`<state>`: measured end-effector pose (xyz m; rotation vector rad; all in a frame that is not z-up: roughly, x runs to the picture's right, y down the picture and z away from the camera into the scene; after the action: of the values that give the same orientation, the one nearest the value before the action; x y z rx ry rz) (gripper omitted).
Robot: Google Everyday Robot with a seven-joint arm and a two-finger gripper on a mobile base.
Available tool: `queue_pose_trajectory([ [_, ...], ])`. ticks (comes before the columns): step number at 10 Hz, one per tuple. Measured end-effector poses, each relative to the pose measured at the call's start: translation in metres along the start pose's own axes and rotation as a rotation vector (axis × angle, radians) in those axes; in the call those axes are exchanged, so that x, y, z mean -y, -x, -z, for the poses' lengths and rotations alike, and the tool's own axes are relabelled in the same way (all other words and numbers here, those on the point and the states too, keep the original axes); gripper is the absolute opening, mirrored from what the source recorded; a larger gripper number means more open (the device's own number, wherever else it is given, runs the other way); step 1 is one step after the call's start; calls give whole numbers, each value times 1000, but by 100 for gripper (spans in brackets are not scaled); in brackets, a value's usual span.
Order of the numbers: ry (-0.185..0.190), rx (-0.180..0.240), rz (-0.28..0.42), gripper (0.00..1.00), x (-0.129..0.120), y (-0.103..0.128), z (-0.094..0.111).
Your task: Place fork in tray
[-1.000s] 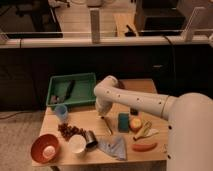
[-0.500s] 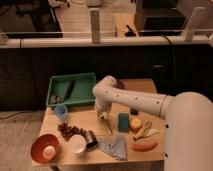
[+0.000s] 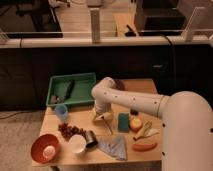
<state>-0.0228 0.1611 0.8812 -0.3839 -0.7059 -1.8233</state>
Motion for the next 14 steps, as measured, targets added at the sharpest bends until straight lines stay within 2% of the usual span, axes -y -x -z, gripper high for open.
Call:
queue_pose_trajectory([
  [2,6,20,12,77,3,2,-6],
  [5,3,42,20,48,3,4,-8],
  [7,-5,58,32,34,4,5,-10],
  [9,-5,57,31,33,4,4,-8],
  [10,-8,59,33,26,5,5,-8],
  [12,-9,67,45,23,7,5,-8],
  [14,-8,83,63,8,9,6,-9],
])
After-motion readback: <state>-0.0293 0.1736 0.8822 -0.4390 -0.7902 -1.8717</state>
